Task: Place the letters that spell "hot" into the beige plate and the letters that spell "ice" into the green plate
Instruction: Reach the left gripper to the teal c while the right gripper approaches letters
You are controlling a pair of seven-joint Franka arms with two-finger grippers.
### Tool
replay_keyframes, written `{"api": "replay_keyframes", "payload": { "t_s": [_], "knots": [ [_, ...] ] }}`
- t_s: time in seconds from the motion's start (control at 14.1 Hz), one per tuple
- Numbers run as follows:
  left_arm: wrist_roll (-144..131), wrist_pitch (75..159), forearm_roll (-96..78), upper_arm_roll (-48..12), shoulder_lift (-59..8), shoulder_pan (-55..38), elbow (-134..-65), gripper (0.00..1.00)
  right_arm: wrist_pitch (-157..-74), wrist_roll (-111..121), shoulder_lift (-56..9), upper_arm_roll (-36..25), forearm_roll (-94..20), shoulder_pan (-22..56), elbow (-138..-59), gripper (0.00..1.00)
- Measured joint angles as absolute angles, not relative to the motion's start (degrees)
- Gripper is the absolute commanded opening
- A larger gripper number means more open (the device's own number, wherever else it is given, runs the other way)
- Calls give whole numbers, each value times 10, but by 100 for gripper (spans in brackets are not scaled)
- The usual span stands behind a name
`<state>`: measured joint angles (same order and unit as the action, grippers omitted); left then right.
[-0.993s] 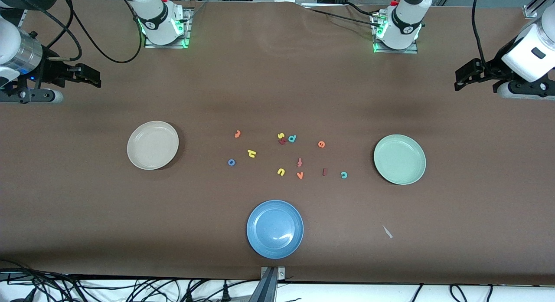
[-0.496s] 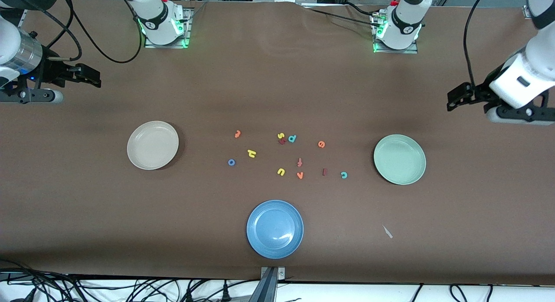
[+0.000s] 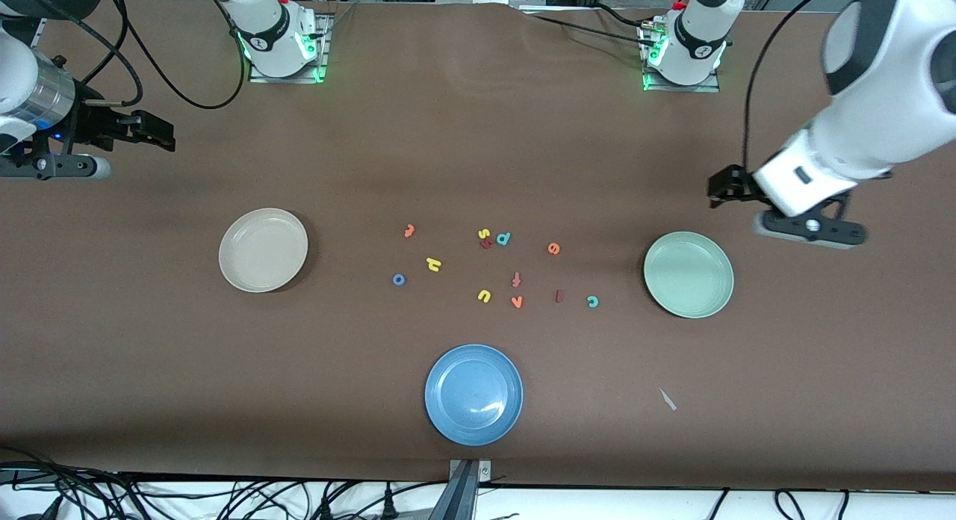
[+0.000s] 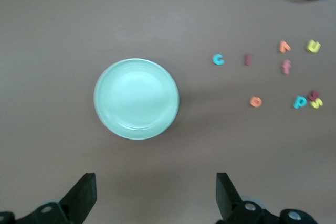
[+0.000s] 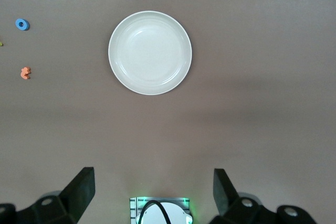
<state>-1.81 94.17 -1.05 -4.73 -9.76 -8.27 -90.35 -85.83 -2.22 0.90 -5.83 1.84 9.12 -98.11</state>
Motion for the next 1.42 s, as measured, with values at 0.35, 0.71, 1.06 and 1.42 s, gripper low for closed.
{"api": "replay_keyframes", "payload": {
  "t_s": [0.35,0.71,1.06,1.42],
  "knots": [
    [45,943,-10,-48,-167,-139,-867,100,-859,-22,-1,-57,18,92,-981,100],
    [169,1058,-10,-48,-292,-144,-854,100,-863,-37,-42,-55,11,103,-978,100],
    [241,1175,33,-48,-383,-169,-851,100,-952,-183,-116,-52,-23,163,-982,100],
    [277,1221,58,-48,-421,-182,-851,99,-1082,-326,-181,-48,-61,228,-1003,100]
  ]
}}
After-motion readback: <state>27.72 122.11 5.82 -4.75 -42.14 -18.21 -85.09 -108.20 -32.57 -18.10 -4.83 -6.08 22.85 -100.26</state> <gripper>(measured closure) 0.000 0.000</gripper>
